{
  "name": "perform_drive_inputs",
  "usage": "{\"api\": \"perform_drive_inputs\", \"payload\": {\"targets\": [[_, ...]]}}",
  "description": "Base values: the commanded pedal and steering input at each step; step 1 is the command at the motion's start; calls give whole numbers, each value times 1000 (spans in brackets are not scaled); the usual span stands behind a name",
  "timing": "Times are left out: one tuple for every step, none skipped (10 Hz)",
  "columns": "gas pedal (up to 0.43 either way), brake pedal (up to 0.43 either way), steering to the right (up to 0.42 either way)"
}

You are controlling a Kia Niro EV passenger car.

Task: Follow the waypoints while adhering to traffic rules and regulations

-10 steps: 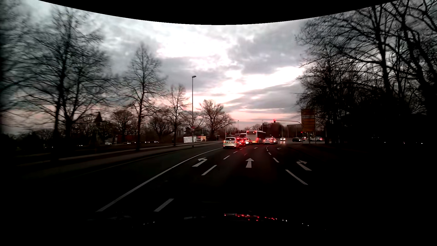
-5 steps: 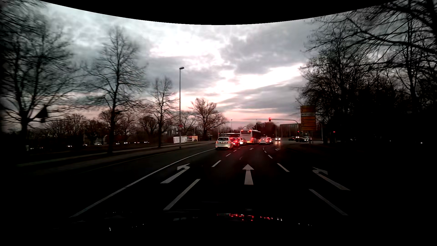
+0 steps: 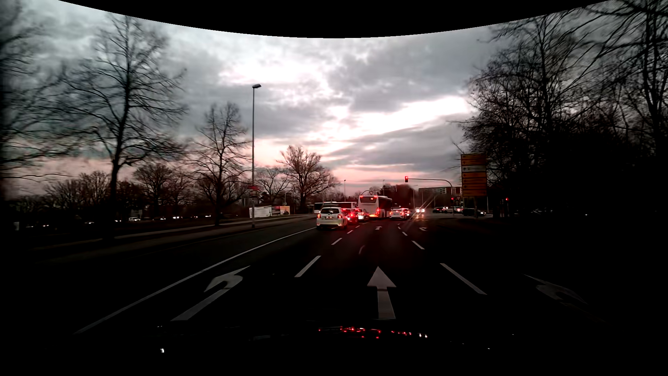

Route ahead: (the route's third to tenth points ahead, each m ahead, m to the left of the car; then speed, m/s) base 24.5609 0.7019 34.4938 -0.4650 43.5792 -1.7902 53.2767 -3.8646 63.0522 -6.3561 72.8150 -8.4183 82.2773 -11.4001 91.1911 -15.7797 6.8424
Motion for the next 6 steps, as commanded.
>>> {"api": "perform_drive_inputs", "payload": {"targets": [[0, 55, 27], [0, 55, 24], [0, 61, 24], [0, 67, 24], [0, 67, 24], [0, 73, 23]]}}
